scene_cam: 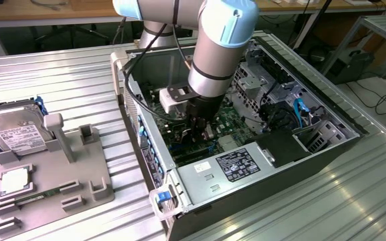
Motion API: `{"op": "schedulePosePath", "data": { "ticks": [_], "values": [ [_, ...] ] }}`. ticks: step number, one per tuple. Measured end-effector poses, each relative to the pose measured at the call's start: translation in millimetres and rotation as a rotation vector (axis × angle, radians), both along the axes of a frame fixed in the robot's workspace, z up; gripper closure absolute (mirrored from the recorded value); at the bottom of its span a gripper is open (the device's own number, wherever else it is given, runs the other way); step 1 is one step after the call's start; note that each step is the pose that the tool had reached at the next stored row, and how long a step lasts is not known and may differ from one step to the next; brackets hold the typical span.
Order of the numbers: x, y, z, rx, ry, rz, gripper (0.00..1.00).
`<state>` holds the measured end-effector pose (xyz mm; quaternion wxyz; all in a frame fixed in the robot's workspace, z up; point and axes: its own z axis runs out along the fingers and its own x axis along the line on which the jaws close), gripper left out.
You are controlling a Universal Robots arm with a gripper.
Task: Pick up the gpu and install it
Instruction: 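Insert the gpu into the slot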
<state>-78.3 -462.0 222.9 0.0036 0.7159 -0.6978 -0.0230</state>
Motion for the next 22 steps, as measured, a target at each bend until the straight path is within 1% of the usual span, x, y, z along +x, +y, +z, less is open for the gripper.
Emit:
{"op": "schedulePosePath", "data": {
  "ticks": [1, 2, 3, 4, 6, 7, 9, 10, 11, 12, 13, 14, 15, 17, 18, 22],
  "values": [
    [0.1, 0.4, -0.7, 0.0028, -0.0011, 0.000, 0.72],
    [0.0, 0.5, 0.3, 0.0011, -0.0005, 0.000, 0.71],
    [0.0, 0.4, 3.0, 0.0007, -0.0003, 0.000, 0.65],
    [0.0, 0.5, 11.1, 0.0004, -0.0002, 0.000, 0.65],
    [0.0, 0.6, 31.6, 0.0000, 0.0000, 0.000, 0.65],
    [0.0, 0.7, 40.2, -0.0001, 0.0000, 0.000, 0.65],
    [0.2, 0.8, 51.2, 0.0000, 0.0000, 0.000, 0.65],
    [0.4, 0.8, 58.3, 0.0001, -0.0001, 0.000, 0.65],
    [0.6, 0.8, 70.7, -0.0002, 0.0000, 0.000, 0.65],
    [0.6, 0.9, 74.1, -0.0007, -0.0001, 0.000, 0.65],
    [0.6, 0.9, 74.1, -0.0009, -0.0001, 0.000, 0.65],
    [0.6, 0.9, 74.2, -0.0010, 0.0000, 0.000, 0.73],
    [0.6, 0.9, 74.2, -0.0010, -0.0001, 0.000, 0.73],
    [0.6, 0.9, 74.2, -0.0010, -0.0001, 0.000, 0.85],
    [0.6, 0.9, 74.2, -0.0011, -0.0001, 0.000, 0.89],
    [0.6, 0.9, 74.2, -0.0010, -0.0001, 0.000, 0.89]
  ]
}}
